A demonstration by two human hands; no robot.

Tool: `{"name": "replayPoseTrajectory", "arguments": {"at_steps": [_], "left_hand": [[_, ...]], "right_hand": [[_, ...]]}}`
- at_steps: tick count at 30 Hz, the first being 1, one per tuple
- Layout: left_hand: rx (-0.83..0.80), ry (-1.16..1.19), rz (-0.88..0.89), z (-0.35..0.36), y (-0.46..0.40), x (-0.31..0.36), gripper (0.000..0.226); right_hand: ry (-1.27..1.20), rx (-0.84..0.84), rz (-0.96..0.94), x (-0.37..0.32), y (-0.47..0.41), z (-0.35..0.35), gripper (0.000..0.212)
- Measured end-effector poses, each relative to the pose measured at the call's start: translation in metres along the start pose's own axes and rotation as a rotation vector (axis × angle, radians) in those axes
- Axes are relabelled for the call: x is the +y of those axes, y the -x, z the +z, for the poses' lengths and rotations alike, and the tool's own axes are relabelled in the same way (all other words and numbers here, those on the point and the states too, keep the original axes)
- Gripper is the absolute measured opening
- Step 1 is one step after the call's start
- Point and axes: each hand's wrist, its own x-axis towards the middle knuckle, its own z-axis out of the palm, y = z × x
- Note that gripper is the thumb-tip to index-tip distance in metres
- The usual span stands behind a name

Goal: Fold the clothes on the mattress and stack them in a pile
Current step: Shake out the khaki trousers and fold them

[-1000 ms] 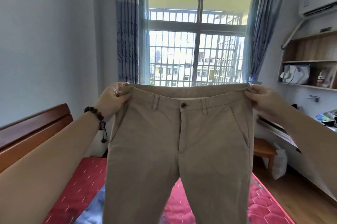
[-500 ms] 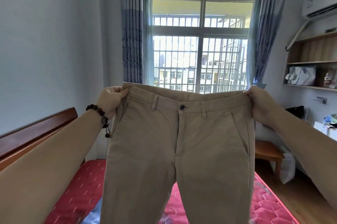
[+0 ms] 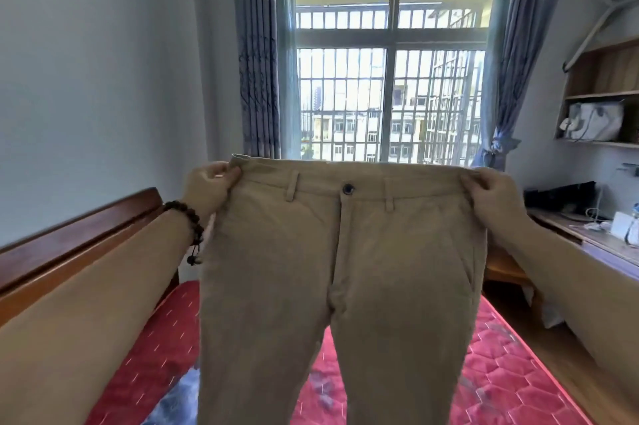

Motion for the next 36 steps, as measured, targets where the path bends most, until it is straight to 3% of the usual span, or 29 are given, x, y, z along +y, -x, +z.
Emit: {"name": "replayPoseTrajectory", "arguments": {"at_steps": [2,5,10,13,15,17,20,22,26,30,33,36], "left_hand": [[0.041,-0.084,0.020,0.006,0.012,-0.014,0.015],[0.116,0.057,0.087,-0.004,0.023,-0.013,0.014],[0.003,0.047,-0.122,0.004,0.047,-0.030,0.019],[-0.050,0.167,-0.259,-0.002,0.063,-0.032,0.020],[-0.088,0.249,-0.388,-0.008,0.073,-0.031,0.019],[-0.083,0.265,-0.528,-0.007,0.084,-0.032,0.021],[0.039,0.309,-0.658,0.013,0.108,-0.026,0.023],[0.067,0.380,-0.598,0.030,0.122,-0.016,0.019],[-0.066,0.379,-0.360,0.059,0.152,0.019,0.013],[-0.132,0.128,-0.115,0.063,0.180,0.050,0.014],[-0.143,0.023,-0.106,0.041,0.193,0.062,0.019],[-0.248,0.082,-0.121,0.015,0.211,0.071,0.026]], "right_hand": [[0.068,0.036,-0.005,0.004,0.010,0.001,0.013],[-0.117,0.197,-0.028,-0.004,0.014,-0.007,0.011],[0.142,0.019,-0.012,0.018,0.034,-0.008,0.019],[0.074,0.015,0.071,0.023,0.038,-0.019,0.020],[-0.127,-0.031,0.230,0.024,0.044,-0.024,0.018],[-0.182,-0.026,0.373,0.026,0.055,-0.020,0.021],[-0.002,0.111,0.421,0.015,0.075,-0.007,0.029],[-0.087,0.149,0.443,-0.014,0.092,0.005,0.025],[-0.334,-0.091,0.427,-0.098,0.129,0.043,0.017],[-0.367,-0.262,0.412,-0.174,0.160,0.078,0.012],[-0.394,-0.314,0.480,-0.207,0.178,0.084,0.016],[-0.412,-0.388,0.528,-0.230,0.191,0.079,0.014]]}}
